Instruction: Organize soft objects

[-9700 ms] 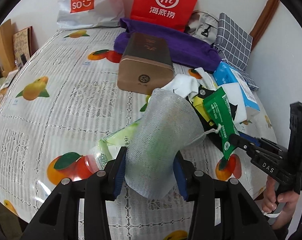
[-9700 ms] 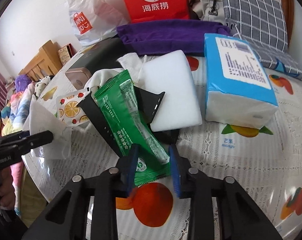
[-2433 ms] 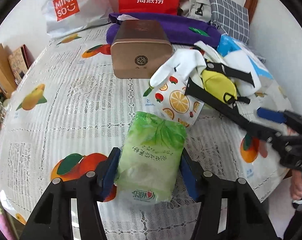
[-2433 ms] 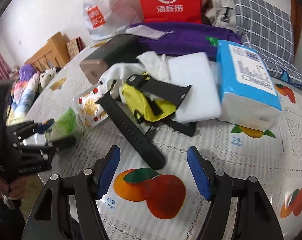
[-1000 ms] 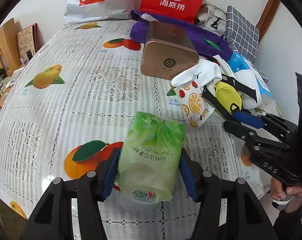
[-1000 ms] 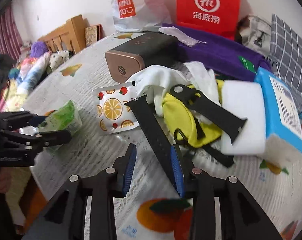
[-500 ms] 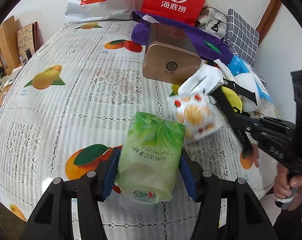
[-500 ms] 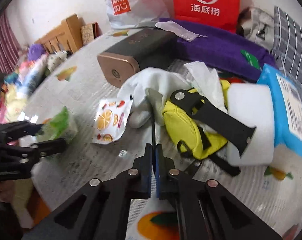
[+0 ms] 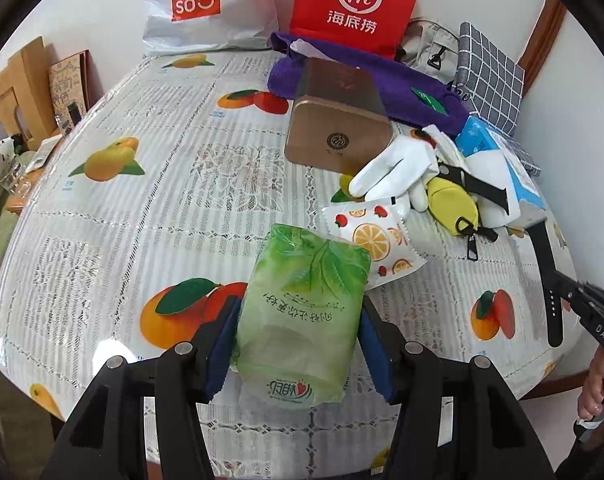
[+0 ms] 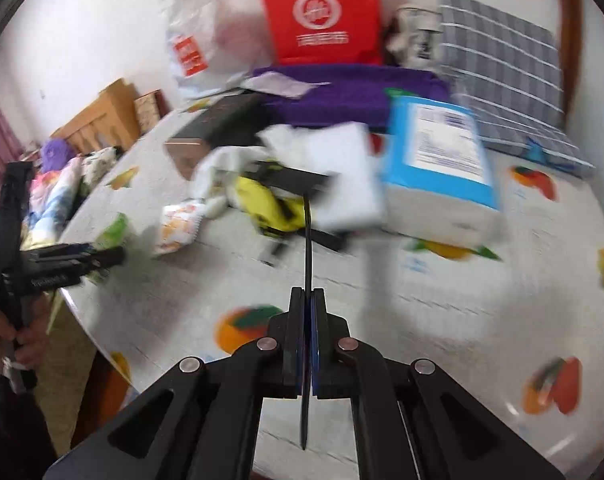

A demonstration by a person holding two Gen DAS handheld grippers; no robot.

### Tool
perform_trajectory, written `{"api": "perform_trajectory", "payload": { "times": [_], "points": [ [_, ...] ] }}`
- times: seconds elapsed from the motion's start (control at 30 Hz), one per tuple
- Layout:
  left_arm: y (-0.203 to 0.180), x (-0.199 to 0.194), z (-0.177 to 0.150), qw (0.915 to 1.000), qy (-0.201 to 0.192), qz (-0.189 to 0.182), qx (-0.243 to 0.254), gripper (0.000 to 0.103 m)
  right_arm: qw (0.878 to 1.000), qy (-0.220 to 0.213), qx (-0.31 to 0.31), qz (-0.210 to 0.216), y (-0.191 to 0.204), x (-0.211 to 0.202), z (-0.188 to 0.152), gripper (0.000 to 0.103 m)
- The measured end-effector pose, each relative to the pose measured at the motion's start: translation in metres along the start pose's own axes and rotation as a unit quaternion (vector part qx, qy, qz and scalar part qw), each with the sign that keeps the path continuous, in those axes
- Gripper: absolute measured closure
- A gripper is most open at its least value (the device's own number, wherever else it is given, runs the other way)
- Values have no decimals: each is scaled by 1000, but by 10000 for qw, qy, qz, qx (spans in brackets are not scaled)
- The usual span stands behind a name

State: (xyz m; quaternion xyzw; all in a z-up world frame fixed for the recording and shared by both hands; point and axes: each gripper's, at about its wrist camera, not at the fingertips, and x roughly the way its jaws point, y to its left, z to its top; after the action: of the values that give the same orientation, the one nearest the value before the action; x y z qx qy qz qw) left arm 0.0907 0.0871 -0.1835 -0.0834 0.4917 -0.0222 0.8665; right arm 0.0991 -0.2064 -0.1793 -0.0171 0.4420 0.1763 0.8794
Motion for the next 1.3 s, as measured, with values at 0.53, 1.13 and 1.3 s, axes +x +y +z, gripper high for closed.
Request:
{"api": "perform_trajectory", "payload": {
  "times": [0.53,1.13,1.3],
  "points": [
    [-35,-29,24,9996,-193,-40,189,48,9963,404,530,-540,-60,21,-25,100],
    [-58,-41,93,9980,-499,-259,276,48,9979,-388,152,-491,-50,-32,60,100],
    [-57,-35,117,9980,-525,-271,203,48,9974,-584,130,-399,-46,-27,102,100]
  ]
}}
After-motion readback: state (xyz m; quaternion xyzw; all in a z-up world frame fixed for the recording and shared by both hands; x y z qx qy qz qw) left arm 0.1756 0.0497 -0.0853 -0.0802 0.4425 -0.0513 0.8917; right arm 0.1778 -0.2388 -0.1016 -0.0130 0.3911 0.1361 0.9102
